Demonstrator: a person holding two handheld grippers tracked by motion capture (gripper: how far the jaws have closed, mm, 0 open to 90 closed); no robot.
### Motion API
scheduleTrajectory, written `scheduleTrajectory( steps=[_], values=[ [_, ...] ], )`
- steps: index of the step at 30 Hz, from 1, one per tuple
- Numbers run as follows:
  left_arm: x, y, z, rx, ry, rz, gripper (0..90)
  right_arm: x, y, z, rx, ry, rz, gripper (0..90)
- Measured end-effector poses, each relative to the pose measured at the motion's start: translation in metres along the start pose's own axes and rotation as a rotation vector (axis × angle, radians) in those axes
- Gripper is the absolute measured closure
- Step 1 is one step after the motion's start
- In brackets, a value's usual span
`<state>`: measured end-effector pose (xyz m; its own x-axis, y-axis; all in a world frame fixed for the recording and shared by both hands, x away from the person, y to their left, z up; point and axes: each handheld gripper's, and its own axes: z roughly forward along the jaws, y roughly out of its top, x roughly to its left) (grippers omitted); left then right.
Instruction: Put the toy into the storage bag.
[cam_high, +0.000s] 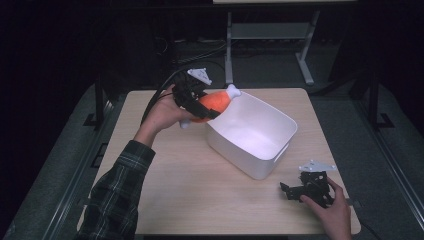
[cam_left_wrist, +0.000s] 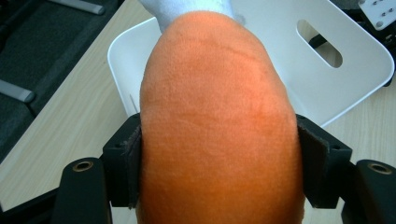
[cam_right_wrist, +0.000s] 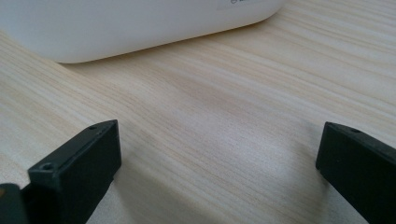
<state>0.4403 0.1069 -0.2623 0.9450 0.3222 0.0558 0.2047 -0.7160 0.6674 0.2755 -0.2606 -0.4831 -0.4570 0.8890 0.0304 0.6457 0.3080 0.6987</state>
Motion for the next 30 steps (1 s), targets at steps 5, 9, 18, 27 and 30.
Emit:
scheduleTrajectory(
  steps=[5,9,18,27,30],
  values=[
    [0.004,0.011,0.008,0.004,-0.015,0.008,28.5,0.000,0.000,0.000,0.000,0.000,0.000,0.0],
    [0.005,0.019,0.015,0.004,-0.026,0.014,28.5,0.000,0.000,0.000,0.000,0.000,0.000,0.0],
    [0.007,0.036,0.033,0.005,-0.050,0.039,28.4,0.000,0.000,0.000,0.000,0.000,0.000,0.0],
    [0.006,0.048,0.060,0.041,-0.065,0.077,27.6,0.000,0.000,0.000,0.000,-0.001,0.000,0.0],
    [0.005,0.050,0.069,0.042,-0.067,0.084,27.0,0.000,0.000,0.000,0.000,-0.001,0.000,0.0]
  ],
)
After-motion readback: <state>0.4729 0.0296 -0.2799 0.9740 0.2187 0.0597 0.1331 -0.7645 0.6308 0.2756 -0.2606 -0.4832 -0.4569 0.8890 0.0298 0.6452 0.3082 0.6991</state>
